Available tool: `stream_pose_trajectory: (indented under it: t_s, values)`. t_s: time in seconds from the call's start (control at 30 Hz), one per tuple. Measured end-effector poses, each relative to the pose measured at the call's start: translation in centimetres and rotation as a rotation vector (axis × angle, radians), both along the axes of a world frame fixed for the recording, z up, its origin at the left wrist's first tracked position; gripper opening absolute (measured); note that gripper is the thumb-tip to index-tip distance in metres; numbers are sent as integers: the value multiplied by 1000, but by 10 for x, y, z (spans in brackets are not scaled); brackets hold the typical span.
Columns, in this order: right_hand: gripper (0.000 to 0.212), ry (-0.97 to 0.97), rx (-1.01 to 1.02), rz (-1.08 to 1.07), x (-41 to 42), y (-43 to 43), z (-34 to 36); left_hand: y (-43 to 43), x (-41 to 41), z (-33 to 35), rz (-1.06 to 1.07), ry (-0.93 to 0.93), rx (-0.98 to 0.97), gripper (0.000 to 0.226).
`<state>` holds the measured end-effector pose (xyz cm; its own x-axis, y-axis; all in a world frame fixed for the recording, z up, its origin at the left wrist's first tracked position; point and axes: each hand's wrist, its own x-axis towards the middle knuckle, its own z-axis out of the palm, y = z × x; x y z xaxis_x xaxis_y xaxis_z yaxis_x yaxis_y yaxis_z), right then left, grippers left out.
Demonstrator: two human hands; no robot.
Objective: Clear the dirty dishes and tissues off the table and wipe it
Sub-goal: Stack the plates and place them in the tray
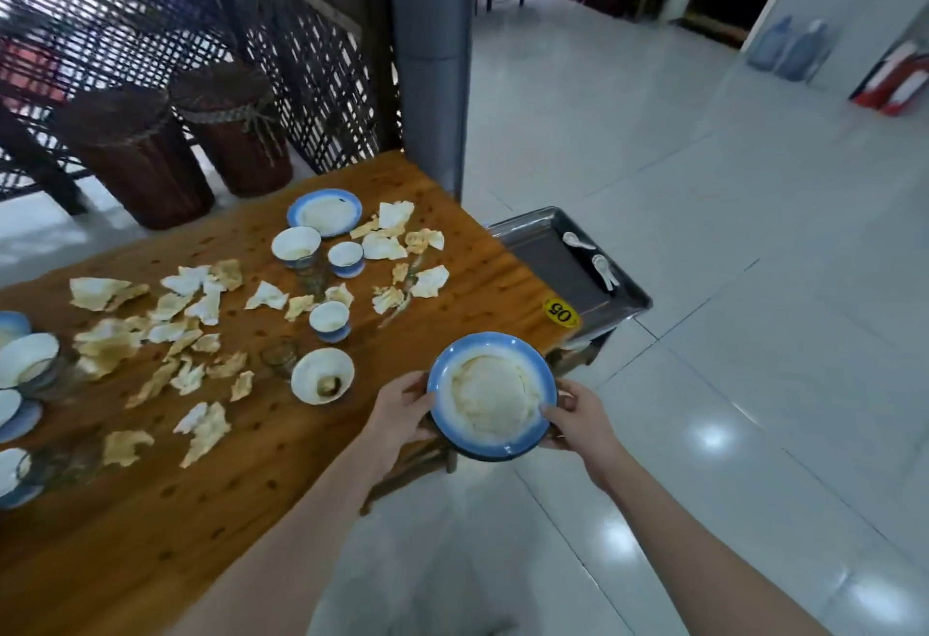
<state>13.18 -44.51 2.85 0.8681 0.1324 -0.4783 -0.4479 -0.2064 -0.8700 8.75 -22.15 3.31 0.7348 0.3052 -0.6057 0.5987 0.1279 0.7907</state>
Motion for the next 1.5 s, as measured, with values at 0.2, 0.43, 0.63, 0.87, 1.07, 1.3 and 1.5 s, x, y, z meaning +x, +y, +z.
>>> stream_pose_trajectory:
  t_s: [0.2, 0.43, 0.63, 0.87, 1.07, 1.3, 1.5]
  values:
    - [29, 24, -6, -17, 35, -43, -7, -43, 38, -3, -20, 21, 51, 37]
    - [27, 41, 28, -59, 84, -75, -20, -71, 99, -13, -56, 42, 75, 42]
    - [31, 68, -16, -115, 149, -100, -31, -97, 171, -29, -120, 40, 55, 43]
    - [30, 72, -77, -177, 259, -126, -27, -123, 298, -30, -170, 32, 15, 45]
    - [33, 77, -108, -196, 336, -133, -29, -126, 384, -41, -184, 42, -42, 50]
    - [32, 129, -102, -174, 393, -141, -52, -133, 441, -64, -177, 99, -25, 48]
    - [34, 192, -80, -93, 458, -141, -78, -134, 487, -88, -137, 149, -34, 48]
